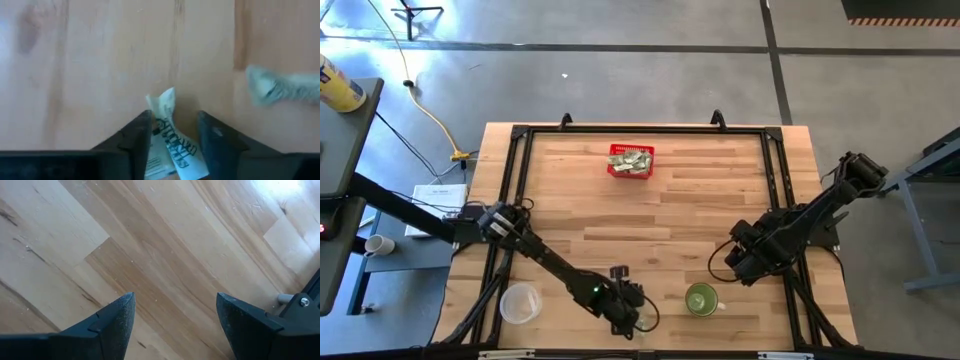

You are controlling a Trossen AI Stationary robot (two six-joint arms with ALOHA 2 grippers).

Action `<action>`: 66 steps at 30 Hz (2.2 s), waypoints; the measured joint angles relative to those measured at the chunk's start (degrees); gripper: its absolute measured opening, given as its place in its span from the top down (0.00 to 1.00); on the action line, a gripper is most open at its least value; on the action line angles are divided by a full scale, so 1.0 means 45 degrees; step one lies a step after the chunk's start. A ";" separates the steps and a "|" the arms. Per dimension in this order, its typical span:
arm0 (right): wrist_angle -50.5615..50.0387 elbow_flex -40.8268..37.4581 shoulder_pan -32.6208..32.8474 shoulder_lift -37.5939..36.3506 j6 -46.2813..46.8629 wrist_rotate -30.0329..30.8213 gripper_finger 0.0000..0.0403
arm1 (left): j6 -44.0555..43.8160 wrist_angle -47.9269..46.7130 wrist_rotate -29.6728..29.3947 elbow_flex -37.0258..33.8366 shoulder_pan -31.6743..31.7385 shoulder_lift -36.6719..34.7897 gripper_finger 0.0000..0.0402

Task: Pick and place items into bin
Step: Put the light green stevia packet into the red bin, then put the bottom light green stevia packet into the red bin

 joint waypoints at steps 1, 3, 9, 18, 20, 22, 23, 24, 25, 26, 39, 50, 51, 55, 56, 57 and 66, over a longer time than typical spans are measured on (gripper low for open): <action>0.0010 -0.0036 0.0000 0.0000 -0.0003 0.0039 0.33 | 0.0500 -0.0208 -0.0143 -0.0014 0.0000 -0.0007 0.55; 0.0004 -0.0115 0.0000 0.0000 0.0000 0.0041 0.33 | 0.1474 -0.0292 -0.0326 -0.0019 0.0059 -0.0007 0.64; -0.0038 -0.0142 0.0000 0.0000 0.0005 0.0010 0.33 | 0.2970 -0.0700 -0.0246 -0.0030 0.0764 -0.0097 0.93; -0.0114 -0.0142 0.0000 0.0000 0.0039 0.0001 0.33 | 0.5407 -0.4092 -0.1660 0.0812 0.3192 -0.2042 0.89; -0.0112 -0.0142 0.0000 0.0000 0.0040 0.0001 0.33 | 0.6247 -0.4629 -0.1976 0.0845 0.4030 -0.2668 0.93; -0.0135 -0.0142 0.0000 0.0000 0.0105 0.0006 0.33 | 0.7141 -0.4799 -0.1904 0.0817 0.5105 -0.3306 0.95; -0.0136 -0.0142 0.0000 0.0000 0.0116 0.0020 0.33 | 0.7554 -0.4663 -0.1754 0.0821 0.5707 -0.3698 0.95; -0.0131 -0.0142 0.0000 0.0000 0.0120 0.0017 0.33 | 0.7916 -0.4576 -0.1566 0.0853 0.6356 -0.4062 0.95; -0.0139 -0.0142 0.0000 0.0000 0.0130 0.0008 0.33 | 0.8210 -0.4528 -0.1196 0.0878 0.7082 -0.4365 0.95; -0.0133 -0.0142 0.0000 0.0000 0.0136 0.0006 0.33 | 0.8446 -0.4432 -0.0760 0.0884 0.7786 -0.4572 0.94; -0.0092 -0.0142 -0.0001 0.0000 0.0718 -0.0429 0.33 | 0.8991 -0.3355 0.4915 0.0857 1.3542 -0.3926 0.91; -0.0030 -0.0142 -0.0015 0.0000 0.1063 -0.0745 0.33 | 0.9052 -0.2605 0.2796 0.0890 1.3046 -0.4032 0.41; -0.0024 -0.0142 -0.0015 0.0000 0.1094 -0.0812 0.33 | 0.8684 -0.2954 0.3409 0.0894 1.2901 -0.4099 0.38; 0.0055 -0.0142 -0.0013 0.0000 0.1103 -0.0890 0.33 | 0.8852 -0.4608 0.7363 0.0914 1.0871 -0.4656 0.33; 0.0058 -0.0142 -0.0014 0.0000 0.1103 -0.0859 0.33 | 0.9398 -0.4954 0.7563 0.0918 0.9991 -0.4749 0.34; 0.0049 -0.0142 -0.0014 0.0000 0.1103 -0.0801 0.33 | 1.0003 -0.5269 0.7515 0.0906 0.9034 -0.4762 0.36; 0.0116 -0.0142 -0.0024 -0.0005 0.0786 -0.0243 0.33 | 1.2491 -0.1731 0.5033 0.0224 0.2916 -0.3610 0.54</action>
